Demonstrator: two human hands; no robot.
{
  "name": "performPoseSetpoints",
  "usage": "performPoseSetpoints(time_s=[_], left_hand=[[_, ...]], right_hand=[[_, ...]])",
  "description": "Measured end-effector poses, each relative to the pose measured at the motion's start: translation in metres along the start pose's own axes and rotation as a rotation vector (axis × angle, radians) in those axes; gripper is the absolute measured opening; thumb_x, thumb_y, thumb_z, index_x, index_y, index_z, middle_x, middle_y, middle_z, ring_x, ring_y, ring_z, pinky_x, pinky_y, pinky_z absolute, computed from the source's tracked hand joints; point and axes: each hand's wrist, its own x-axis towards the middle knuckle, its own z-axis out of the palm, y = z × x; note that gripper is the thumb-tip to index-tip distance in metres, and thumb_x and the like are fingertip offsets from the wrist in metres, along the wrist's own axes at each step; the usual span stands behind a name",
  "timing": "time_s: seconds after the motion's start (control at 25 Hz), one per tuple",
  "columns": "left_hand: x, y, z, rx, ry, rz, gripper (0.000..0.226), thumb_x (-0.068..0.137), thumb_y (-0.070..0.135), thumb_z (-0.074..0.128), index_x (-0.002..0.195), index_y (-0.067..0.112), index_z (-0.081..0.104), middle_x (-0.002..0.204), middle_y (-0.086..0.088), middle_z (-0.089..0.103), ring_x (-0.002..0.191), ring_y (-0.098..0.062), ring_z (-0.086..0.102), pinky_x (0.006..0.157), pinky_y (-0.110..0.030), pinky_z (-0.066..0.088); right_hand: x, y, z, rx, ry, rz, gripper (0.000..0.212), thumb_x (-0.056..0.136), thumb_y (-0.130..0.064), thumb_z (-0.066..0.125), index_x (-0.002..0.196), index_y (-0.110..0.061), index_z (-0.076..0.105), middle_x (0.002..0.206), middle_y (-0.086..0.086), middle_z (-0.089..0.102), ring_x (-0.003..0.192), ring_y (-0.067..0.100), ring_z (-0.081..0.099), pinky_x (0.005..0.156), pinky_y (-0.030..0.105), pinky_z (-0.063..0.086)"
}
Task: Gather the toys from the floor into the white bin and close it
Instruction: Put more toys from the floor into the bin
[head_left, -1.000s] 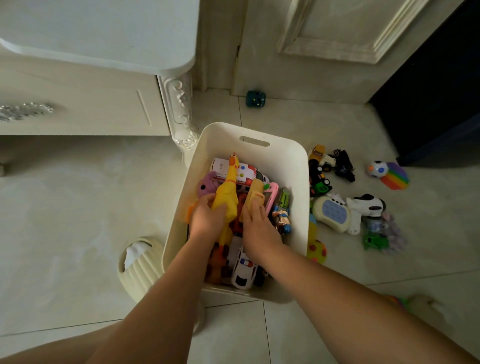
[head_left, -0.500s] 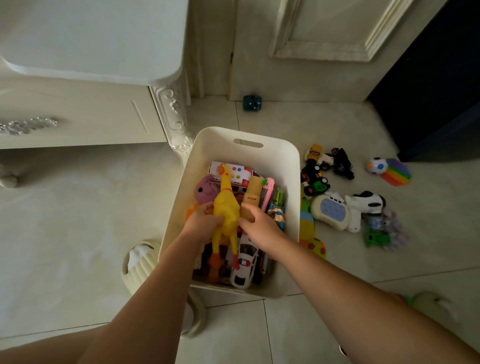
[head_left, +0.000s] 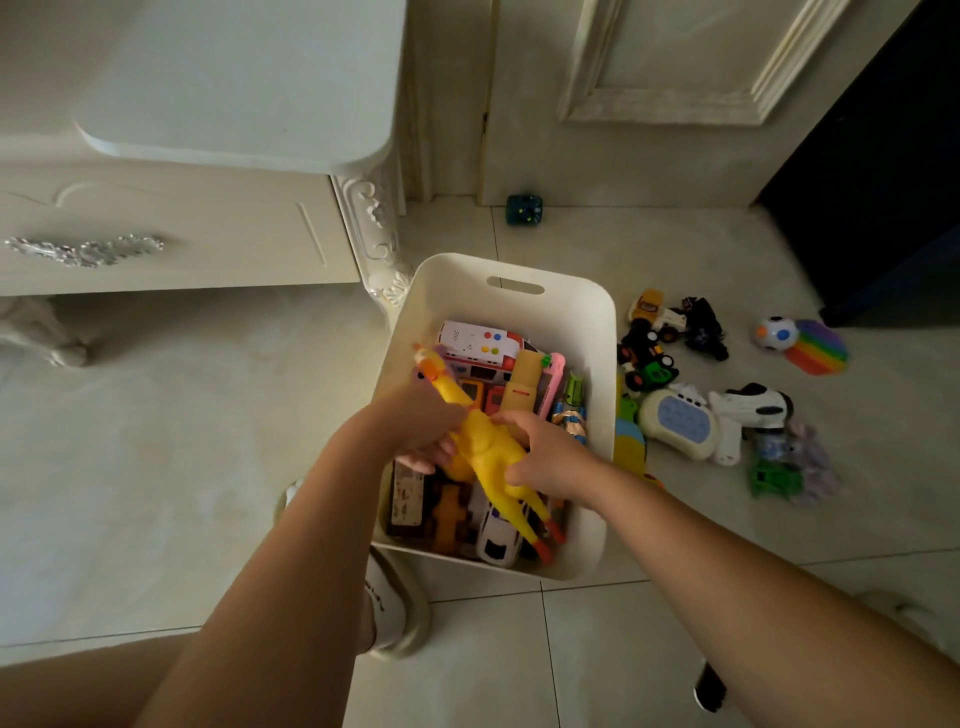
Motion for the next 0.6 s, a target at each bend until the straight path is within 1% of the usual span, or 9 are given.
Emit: performPoseSetpoints(time_s=[0.04, 0.12, 0.2, 0.28, 0.32, 0.4, 0.44, 0.52, 0.6], left_hand=[[-0.002, 0.006, -0.004, -0.045, 0.080, 0.065, 0.024, 0.096, 0.028, 0.051, 0.097, 0.006, 0.060, 0.075, -0.008, 0.066, 0.062, -0.018, 0.063, 0.055, -0.028, 0.056], [-0.003, 0.008, -0.008, -0.154, 0.229, 0.213, 0.020, 0.094, 0.023, 0.054, 0.104, 0.007, 0.059, 0.083, -0.010, 0.069, 0.067, -0.018, 0.066, 0.054, -0.027, 0.057], [-0.007, 0.006, -0.004, -0.189, 0.243, 0.295, 0.020, 0.092, 0.021, 0.057, 0.108, 0.010, 0.062, 0.095, -0.011, 0.071, 0.075, -0.018, 0.067, 0.061, -0.031, 0.060], [-0.002, -0.001, 0.003, -0.132, 0.225, 0.343, 0.018, 0.092, 0.020, 0.057, 0.109, 0.013, 0.063, 0.110, -0.007, 0.067, 0.081, -0.018, 0.068, 0.073, -0.038, 0.061], [0.001, -0.004, 0.006, -0.100, 0.227, 0.367, 0.018, 0.092, 0.020, 0.057, 0.109, 0.014, 0.063, 0.118, -0.004, 0.064, 0.081, -0.017, 0.068, 0.075, -0.038, 0.060], [0.006, -0.009, 0.009, -0.061, 0.257, 0.395, 0.022, 0.092, 0.020, 0.056, 0.113, 0.016, 0.062, 0.130, -0.004, 0.058, 0.080, -0.013, 0.067, 0.076, -0.035, 0.059], [0.008, -0.011, 0.010, -0.043, 0.265, 0.400, 0.024, 0.092, 0.021, 0.056, 0.115, 0.017, 0.062, 0.128, -0.005, 0.059, 0.083, -0.013, 0.066, 0.079, -0.035, 0.059], [0.012, -0.013, 0.013, 0.029, 0.255, 0.384, 0.028, 0.092, 0.022, 0.054, 0.120, 0.019, 0.060, 0.118, -0.003, 0.062, 0.093, -0.016, 0.064, 0.088, -0.040, 0.056], [0.021, -0.020, 0.015, 0.224, 0.226, 0.341, 0.030, 0.093, 0.022, 0.052, 0.122, 0.016, 0.060, 0.111, -0.001, 0.061, 0.101, -0.021, 0.062, 0.092, -0.039, 0.054]], right_hand=[[-0.001, -0.004, 0.000, -0.069, -0.034, -0.010, 0.077, 0.077, -0.005, 0.062, 0.144, -0.033, 0.034, 0.141, 0.001, 0.046, 0.116, 0.021, 0.053, 0.083, 0.030, 0.052], [-0.002, -0.011, 0.007, -0.204, -0.144, -0.009, 0.075, 0.080, -0.004, 0.058, 0.146, -0.028, 0.032, 0.144, 0.004, 0.042, 0.122, 0.023, 0.049, 0.087, 0.029, 0.049], [-0.003, -0.017, 0.016, -0.289, -0.233, -0.002, 0.072, 0.083, 0.000, 0.051, 0.147, -0.025, 0.031, 0.144, 0.008, 0.042, 0.116, 0.024, 0.050, 0.078, 0.027, 0.048], [-0.004, -0.021, 0.016, -0.317, -0.251, -0.004, 0.069, 0.086, 0.001, 0.046, 0.147, -0.025, 0.030, 0.142, 0.010, 0.043, 0.106, 0.022, 0.052, 0.067, 0.023, 0.045], [-0.003, -0.021, 0.014, -0.324, -0.244, -0.003, 0.067, 0.087, 0.000, 0.045, 0.148, -0.025, 0.030, 0.143, 0.009, 0.042, 0.108, 0.022, 0.052, 0.069, 0.024, 0.045], [0.000, -0.022, 0.011, -0.375, -0.247, 0.003, 0.068, 0.088, 0.000, 0.043, 0.149, -0.025, 0.028, 0.147, 0.008, 0.039, 0.120, 0.025, 0.050, 0.083, 0.028, 0.048], [0.001, -0.023, 0.011, -0.426, -0.265, 0.010, 0.070, 0.087, 0.002, 0.042, 0.150, -0.027, 0.027, 0.147, 0.008, 0.039, 0.122, 0.027, 0.051, 0.088, 0.031, 0.050], [0.004, -0.026, 0.019, -0.526, -0.340, 0.018, 0.074, 0.086, 0.005, 0.041, 0.150, -0.027, 0.026, 0.146, 0.011, 0.041, 0.121, 0.030, 0.052, 0.096, 0.037, 0.051], [0.005, -0.027, 0.034, -0.608, -0.424, 0.011, 0.071, 0.087, 0.005, 0.040, 0.150, -0.025, 0.028, 0.146, 0.014, 0.039, 0.125, 0.033, 0.048, 0.098, 0.038, 0.048]])
